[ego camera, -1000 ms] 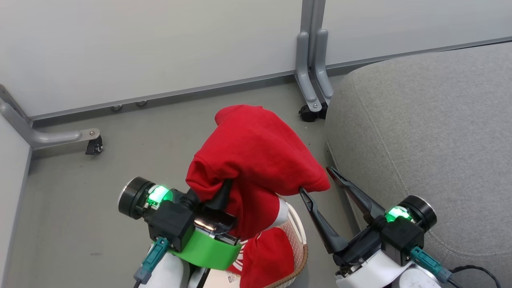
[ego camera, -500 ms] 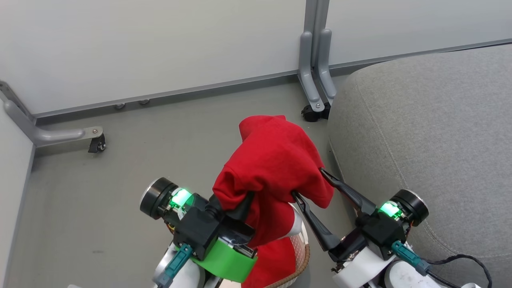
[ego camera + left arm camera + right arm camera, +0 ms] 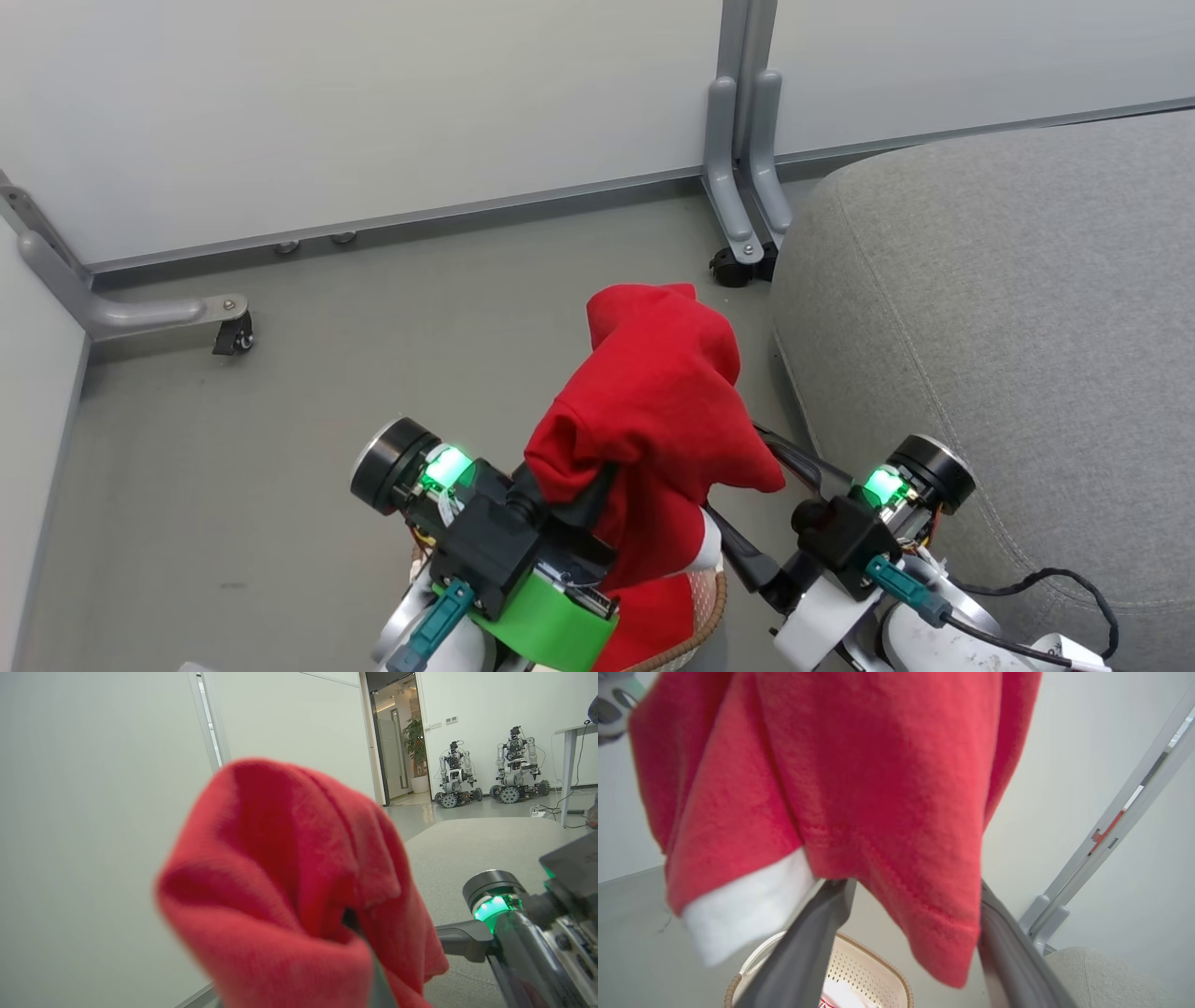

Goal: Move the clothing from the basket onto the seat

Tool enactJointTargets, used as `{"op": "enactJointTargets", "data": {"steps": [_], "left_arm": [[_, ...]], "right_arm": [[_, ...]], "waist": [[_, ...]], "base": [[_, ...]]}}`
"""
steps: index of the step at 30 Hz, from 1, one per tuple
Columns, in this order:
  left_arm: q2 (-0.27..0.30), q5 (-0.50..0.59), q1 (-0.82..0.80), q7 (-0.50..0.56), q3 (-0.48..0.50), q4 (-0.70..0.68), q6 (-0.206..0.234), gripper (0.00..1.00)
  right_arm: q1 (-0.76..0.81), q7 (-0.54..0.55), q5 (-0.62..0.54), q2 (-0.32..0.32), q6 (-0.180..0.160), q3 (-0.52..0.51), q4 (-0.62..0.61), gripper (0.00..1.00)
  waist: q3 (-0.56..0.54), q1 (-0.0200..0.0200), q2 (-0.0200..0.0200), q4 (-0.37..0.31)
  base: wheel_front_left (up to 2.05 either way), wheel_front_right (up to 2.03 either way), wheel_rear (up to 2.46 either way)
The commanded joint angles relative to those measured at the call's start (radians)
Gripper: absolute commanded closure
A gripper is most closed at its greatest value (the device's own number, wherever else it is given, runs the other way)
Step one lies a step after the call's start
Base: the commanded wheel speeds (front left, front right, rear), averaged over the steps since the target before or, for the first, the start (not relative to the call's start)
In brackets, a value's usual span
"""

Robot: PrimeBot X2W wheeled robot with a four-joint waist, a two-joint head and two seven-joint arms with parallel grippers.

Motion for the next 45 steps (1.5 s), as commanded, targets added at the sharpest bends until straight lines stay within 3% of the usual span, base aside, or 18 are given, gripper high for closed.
{"op": "enactJointTargets", "data": {"steps": [1,24,25,26,45], "left_arm": [[0.009,-0.006,-0.017,0.0,-0.004,0.004,-0.003,1.0],[0.018,-0.027,-0.019,0.0,-0.088,0.065,-0.003,1.0],[0.017,-0.027,-0.02,0.0,-0.088,0.065,-0.003,1.0],[0.017,-0.029,-0.02,0.0,-0.089,0.064,-0.003,1.0],[0.016,-0.029,-0.021,0.0,-0.069,0.069,-0.003,1.0]], "right_arm": [[-0.015,-0.003,-0.01,-0.002,0.0,0.006,0.008,0.0],[-0.02,-0.003,-0.026,0.045,0.0,0.013,0.027,0.0],[-0.017,-0.003,-0.02,0.044,0.0,0.015,0.03,0.59],[-0.019,-0.003,-0.016,0.044,0.0,0.015,0.03,1.0],[-0.007,-0.003,0.019,0.048,0.0,-0.016,0.002,1.0]], "waist": [[0.0,0.0,0.0,0.001],[-0.006,0.0,0.0,0.02],[-0.005,0.0,0.0,0.02],[-0.004,0.0,0.0,0.02],[0.005,0.0,0.0,0.016]], "base": [[0.0,0.0,0.0],[0.0,0.0,0.0],[0.0,0.0,0.0],[0.0,0.0,0.0],[0.0,0.0,0.0]]}}
